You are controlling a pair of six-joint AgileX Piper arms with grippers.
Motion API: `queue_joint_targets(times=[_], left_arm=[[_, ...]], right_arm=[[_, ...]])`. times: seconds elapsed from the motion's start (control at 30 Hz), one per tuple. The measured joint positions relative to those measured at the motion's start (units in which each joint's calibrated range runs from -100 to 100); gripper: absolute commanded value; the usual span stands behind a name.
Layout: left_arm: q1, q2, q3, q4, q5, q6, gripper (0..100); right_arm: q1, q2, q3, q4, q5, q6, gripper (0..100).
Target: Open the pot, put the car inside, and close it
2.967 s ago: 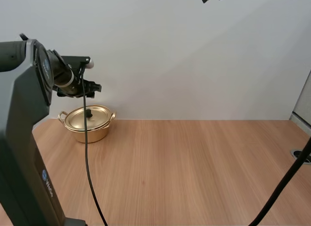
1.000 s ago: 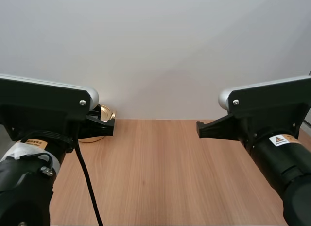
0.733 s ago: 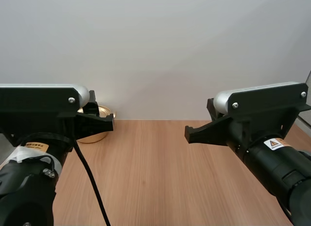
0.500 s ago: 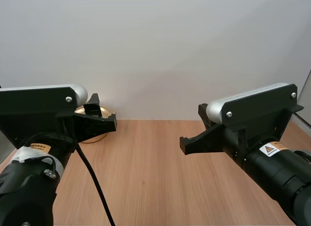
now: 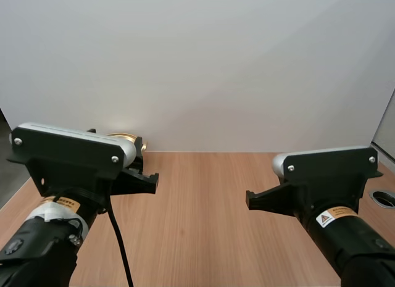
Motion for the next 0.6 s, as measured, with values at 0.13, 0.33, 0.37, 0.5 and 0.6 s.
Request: queue_joint_targets(times=[0.13,0.33,0.37,0.5,0.6], left_arm=[[0.0,-0.38,4.38,0.0,0.0,-2.86,100],[0.42,-2.45,11.59,0.15,0.0,-5.62,100],[0.42,-2.51,12.42,0.15,0.14,-5.62,100],[1.17,-3.52,14.88,1.42,5.33,-7.32,100],[1.85,-4.48,14.88,5.28,9.69,-11.16,100]], right_arm=[[-0.94,-0.28,7.09,-7.14,-10.53,2.58,0],[0.1,-3.46,10.44,-11.15,-14.26,2.58,0],[0.1,-3.46,10.47,-10.67,-12.84,2.58,0],[0.65,-3.46,10.47,-6.21,-4.61,2.58,0],[0.75,-3.46,10.47,-4.33,0.99,2.58,0]])
